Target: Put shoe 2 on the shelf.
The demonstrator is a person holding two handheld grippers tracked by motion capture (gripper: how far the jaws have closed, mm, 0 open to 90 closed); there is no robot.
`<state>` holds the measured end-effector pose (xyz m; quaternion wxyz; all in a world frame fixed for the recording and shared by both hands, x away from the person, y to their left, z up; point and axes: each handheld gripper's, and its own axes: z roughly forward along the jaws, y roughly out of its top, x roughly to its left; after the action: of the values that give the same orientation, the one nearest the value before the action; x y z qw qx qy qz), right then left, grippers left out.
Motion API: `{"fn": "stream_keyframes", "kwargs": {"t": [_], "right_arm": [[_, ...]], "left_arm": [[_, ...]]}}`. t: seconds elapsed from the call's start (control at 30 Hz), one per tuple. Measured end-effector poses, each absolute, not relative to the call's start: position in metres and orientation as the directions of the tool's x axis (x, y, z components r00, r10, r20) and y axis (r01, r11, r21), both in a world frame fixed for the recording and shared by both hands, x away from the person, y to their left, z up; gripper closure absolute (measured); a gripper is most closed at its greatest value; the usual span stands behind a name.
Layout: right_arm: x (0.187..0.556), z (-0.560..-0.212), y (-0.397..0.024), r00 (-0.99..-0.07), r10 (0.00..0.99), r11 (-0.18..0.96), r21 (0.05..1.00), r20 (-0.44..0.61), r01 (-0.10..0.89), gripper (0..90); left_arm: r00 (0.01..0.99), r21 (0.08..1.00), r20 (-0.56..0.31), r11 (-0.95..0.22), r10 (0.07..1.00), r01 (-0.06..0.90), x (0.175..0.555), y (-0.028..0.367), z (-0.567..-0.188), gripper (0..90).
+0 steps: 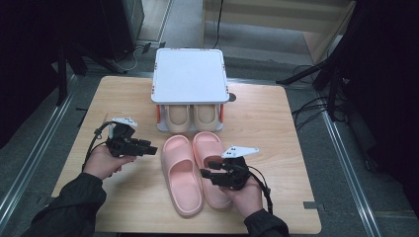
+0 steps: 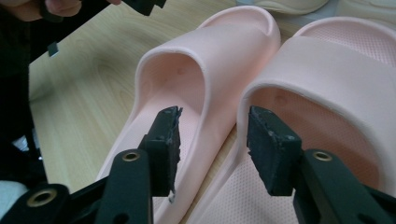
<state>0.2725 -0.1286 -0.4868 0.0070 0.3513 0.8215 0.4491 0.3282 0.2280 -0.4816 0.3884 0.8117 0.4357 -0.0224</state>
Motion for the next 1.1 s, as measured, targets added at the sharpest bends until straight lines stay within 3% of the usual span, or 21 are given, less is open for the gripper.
{"fn": "stream_keyframes", "kwargs": {"t": [0.33, 0.63, 0.9, 1.1], "right_arm": [[0.277, -0.503, -0.106, -0.701, 0.654, 0.324, 0.732, 0.285, 0.599, 38.2], [0.28, -0.51, -0.081, -0.661, 0.714, 0.323, 0.728, 0.232, 0.604, 33.5], [0.285, -0.516, -0.067, -0.59, 0.779, 0.283, 0.722, 0.211, 0.631, 38.3], [0.285, -0.518, -0.065, -0.571, 0.804, 0.288, 0.732, 0.166, 0.617, 48.3]], "left_arm": [[0.628, 0.619, -0.386, -0.315, 0.676, 0.719, 0.335, 0.224, -0.48, 50.9], [0.624, 0.619, -0.398, -0.305, 0.673, 0.724, 0.338, 0.225, -0.479, 51.3], [0.613, 0.618, -0.405, -0.291, 0.678, 0.73, 0.338, 0.228, -0.479, 51.2], [0.613, 0.617, -0.406, -0.292, 0.678, 0.731, 0.338, 0.229, -0.479, 51.2]]}}
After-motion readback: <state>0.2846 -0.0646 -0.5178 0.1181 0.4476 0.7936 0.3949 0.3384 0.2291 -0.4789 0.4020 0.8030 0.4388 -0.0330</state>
